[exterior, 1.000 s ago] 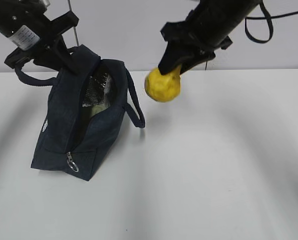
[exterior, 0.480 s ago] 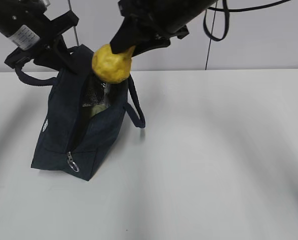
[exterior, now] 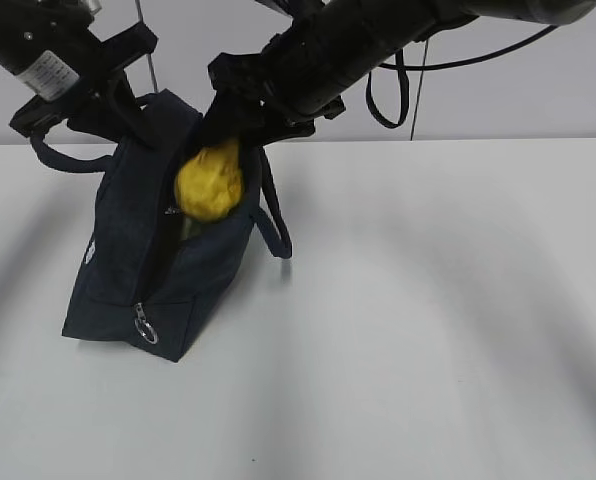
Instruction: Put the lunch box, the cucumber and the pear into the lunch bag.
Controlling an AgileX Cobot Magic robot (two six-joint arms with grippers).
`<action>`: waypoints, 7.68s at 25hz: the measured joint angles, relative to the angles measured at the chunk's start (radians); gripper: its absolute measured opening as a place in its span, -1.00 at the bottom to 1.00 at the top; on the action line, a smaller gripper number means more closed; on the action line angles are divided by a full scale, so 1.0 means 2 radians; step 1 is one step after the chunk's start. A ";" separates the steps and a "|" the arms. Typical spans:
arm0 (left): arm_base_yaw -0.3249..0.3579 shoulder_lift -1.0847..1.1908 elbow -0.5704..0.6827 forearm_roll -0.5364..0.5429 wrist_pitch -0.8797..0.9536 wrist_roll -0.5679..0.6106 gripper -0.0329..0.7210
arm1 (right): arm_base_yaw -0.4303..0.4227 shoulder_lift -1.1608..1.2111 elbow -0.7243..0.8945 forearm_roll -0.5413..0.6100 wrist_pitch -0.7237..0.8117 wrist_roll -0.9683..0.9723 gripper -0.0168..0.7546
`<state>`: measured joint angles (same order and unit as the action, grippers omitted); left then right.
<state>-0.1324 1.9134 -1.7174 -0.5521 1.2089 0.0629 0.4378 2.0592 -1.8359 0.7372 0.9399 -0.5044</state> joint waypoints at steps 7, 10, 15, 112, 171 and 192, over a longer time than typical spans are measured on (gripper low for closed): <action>0.000 0.000 0.000 -0.002 0.001 0.000 -0.91 | -0.002 0.000 -0.002 0.003 0.002 -0.011 0.43; 0.000 0.000 0.000 -0.002 0.001 0.001 -0.91 | -0.009 0.000 -0.013 -0.010 0.023 -0.004 0.45; 0.000 0.000 0.000 -0.002 0.001 0.001 -0.91 | -0.030 0.000 -0.033 -0.060 0.060 0.045 0.45; -0.021 -0.073 0.000 -0.017 0.011 0.037 0.16 | -0.017 -0.088 -0.063 -0.193 0.154 0.136 -0.11; -0.033 -0.256 0.126 0.040 0.018 0.026 0.04 | 0.136 -0.257 0.710 -0.418 -0.783 0.229 -0.34; -0.033 -0.256 0.126 0.040 0.018 0.026 0.04 | 0.004 -0.063 0.635 -0.724 -0.956 0.405 -0.37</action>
<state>-0.1983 1.4016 -1.4656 -0.4712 1.2453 0.1145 0.4465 1.9335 -0.5661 -0.7113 -0.9711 0.3055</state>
